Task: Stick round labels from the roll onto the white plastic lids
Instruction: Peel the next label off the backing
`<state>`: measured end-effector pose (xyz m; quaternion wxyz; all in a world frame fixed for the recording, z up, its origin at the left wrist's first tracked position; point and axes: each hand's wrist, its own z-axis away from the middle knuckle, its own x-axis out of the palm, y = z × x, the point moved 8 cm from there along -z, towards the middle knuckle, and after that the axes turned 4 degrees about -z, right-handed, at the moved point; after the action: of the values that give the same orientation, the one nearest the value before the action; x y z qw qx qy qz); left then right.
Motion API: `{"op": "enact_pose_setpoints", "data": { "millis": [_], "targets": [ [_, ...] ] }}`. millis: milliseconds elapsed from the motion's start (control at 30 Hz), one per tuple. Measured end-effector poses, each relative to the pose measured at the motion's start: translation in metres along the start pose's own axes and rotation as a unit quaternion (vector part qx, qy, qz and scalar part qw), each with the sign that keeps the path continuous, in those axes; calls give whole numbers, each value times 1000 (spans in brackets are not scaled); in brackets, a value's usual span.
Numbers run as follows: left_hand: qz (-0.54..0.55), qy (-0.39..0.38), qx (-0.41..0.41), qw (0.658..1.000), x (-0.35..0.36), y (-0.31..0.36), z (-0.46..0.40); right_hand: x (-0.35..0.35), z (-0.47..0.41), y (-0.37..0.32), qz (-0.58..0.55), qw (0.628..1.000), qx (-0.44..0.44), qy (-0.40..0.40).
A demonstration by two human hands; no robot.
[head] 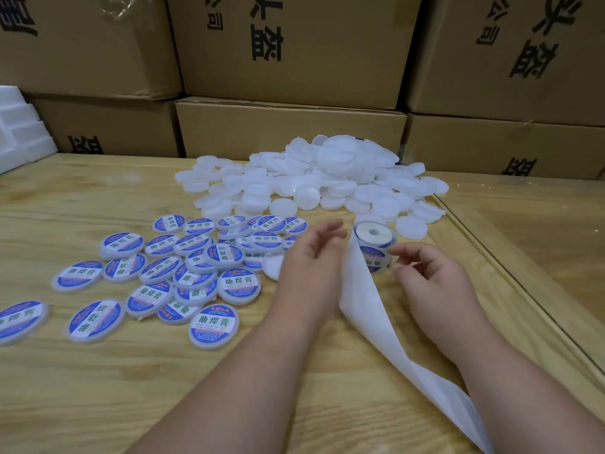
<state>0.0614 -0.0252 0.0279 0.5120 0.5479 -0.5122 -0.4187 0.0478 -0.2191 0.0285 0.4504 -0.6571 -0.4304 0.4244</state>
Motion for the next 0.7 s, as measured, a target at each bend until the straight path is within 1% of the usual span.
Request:
{"op": "enact_pose_setpoints", "data": {
  "millis": [33,67,100,133,167,233,333,400,500,567,600,700],
  "targets": [
    [-85,-30,45,995,9,3,3,2,-1,0,12,1000,-7,-7],
    [-183,-62,100,976,20,7,8,3,-2,0,21,1000,-12,-12],
    [-274,-94,151,945,30,9,15,4,-4,1,27,999,-16,-18],
    [-334,-118,186,917,38,10,21,6,-5,1,33,999,-18,-24],
    [-367,-136,201,898,42,12,27,7,-6,2,41,999,-20,-30],
    [-397,-150,204,882,44,15,35,11,-7,5,66,996,-25,-45],
    [-446,-133,210,860,42,19,47,16,-10,12,114,992,-9,-59],
    [-473,-130,211,846,42,22,55,17,-11,12,122,990,12,-65],
    [-495,-145,212,830,43,25,67,18,-11,10,123,989,25,-72],
    [-495,-180,223,820,45,26,78,16,-12,11,123,989,31,-75],
    [-496,-212,240,807,48,26,88,15,-12,11,128,988,34,-77],
    [-497,-305,305,753,59,25,123,11,-13,10,145,985,43,-82]
  ]
}}
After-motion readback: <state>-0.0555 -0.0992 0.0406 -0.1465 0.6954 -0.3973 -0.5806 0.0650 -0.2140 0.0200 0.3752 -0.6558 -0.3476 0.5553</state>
